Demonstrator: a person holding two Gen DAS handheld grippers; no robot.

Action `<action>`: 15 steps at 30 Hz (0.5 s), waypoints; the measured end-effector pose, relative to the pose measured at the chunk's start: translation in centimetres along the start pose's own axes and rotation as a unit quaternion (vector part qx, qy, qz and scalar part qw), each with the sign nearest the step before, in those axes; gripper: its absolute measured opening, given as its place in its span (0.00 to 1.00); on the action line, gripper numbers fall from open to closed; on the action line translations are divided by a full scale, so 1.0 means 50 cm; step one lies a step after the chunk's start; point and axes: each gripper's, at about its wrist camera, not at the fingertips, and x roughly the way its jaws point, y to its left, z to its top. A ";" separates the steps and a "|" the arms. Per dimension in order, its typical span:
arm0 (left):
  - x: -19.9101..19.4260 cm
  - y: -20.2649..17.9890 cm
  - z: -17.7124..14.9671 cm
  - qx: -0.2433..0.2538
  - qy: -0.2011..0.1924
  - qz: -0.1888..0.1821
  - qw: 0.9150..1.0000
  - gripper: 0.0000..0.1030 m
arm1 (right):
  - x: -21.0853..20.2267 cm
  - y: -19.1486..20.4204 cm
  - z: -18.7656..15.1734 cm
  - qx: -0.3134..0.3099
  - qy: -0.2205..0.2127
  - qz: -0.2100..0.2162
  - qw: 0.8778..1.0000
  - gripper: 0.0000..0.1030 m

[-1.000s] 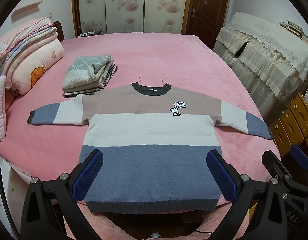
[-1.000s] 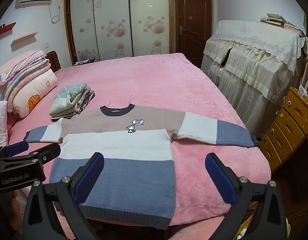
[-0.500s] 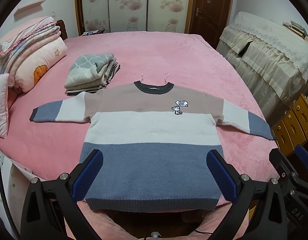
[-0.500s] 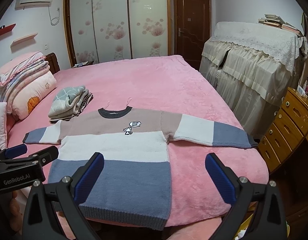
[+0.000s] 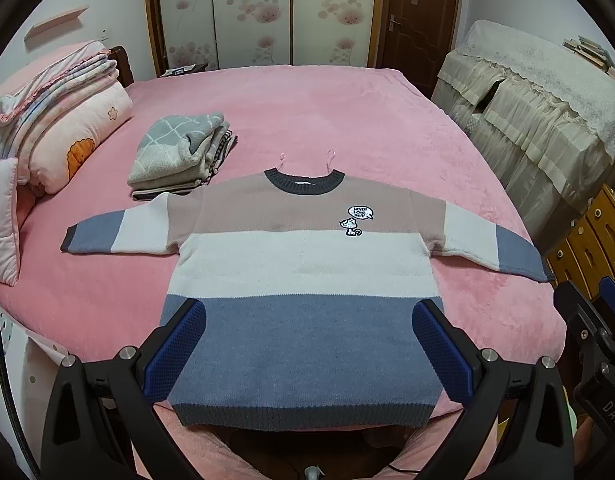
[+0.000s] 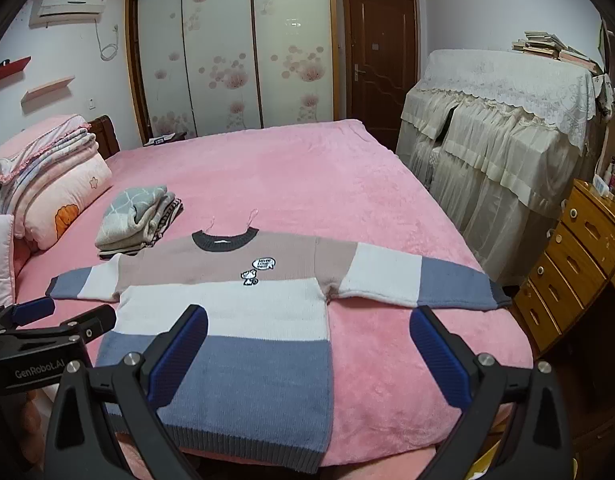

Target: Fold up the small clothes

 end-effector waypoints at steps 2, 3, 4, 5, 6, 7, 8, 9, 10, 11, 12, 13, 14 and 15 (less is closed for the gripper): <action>0.000 -0.003 0.009 -0.003 0.000 -0.004 1.000 0.99 | -0.001 -0.002 0.005 -0.002 -0.004 0.000 1.000 0.99; 0.001 -0.004 0.013 -0.004 0.000 -0.005 1.000 0.99 | -0.002 -0.004 0.009 -0.003 -0.006 0.001 1.000 0.99; 0.000 -0.007 0.019 -0.005 0.000 -0.009 1.000 0.99 | -0.002 -0.005 0.011 -0.004 -0.007 0.003 1.000 0.99; 0.000 -0.009 0.023 -0.006 0.000 -0.011 1.000 0.99 | -0.002 -0.008 0.015 -0.005 -0.009 0.004 1.000 0.99; 0.000 -0.011 0.027 -0.006 -0.001 -0.013 1.000 0.99 | -0.003 -0.009 0.017 -0.006 -0.011 0.005 1.000 0.99; -0.001 -0.015 0.034 -0.006 0.000 -0.014 1.000 0.99 | -0.004 -0.011 0.021 -0.007 -0.014 0.004 1.000 0.99; -0.001 -0.017 0.038 -0.006 -0.001 -0.015 1.000 0.99 | -0.005 -0.013 0.026 -0.008 -0.017 0.003 1.000 0.99; -0.002 -0.019 0.043 -0.006 -0.001 -0.014 1.000 0.99 | -0.008 -0.013 0.029 -0.009 -0.021 0.003 1.000 0.99; -0.005 -0.022 0.049 -0.007 -0.003 -0.014 1.000 0.99 | -0.010 -0.014 0.033 -0.009 -0.025 0.004 1.000 0.99; -0.006 -0.023 0.053 -0.008 -0.005 -0.014 1.000 0.99 | -0.012 -0.015 0.038 -0.009 -0.028 0.005 1.000 0.99; -0.009 -0.024 0.057 -0.010 -0.008 -0.015 1.000 0.99 | -0.015 -0.017 0.043 -0.009 -0.032 0.006 0.999 0.99; -0.011 -0.025 0.062 -0.012 -0.011 -0.014 1.000 0.99 | -0.017 -0.018 0.047 -0.009 -0.036 0.006 0.999 0.99; -0.014 -0.026 0.067 -0.013 -0.014 -0.014 1.000 0.99 | -0.019 -0.019 0.051 -0.009 -0.039 0.007 0.999 0.99; -0.016 -0.027 0.071 -0.014 -0.017 -0.013 1.000 0.99 | -0.021 -0.019 0.055 -0.009 -0.042 0.008 0.999 0.99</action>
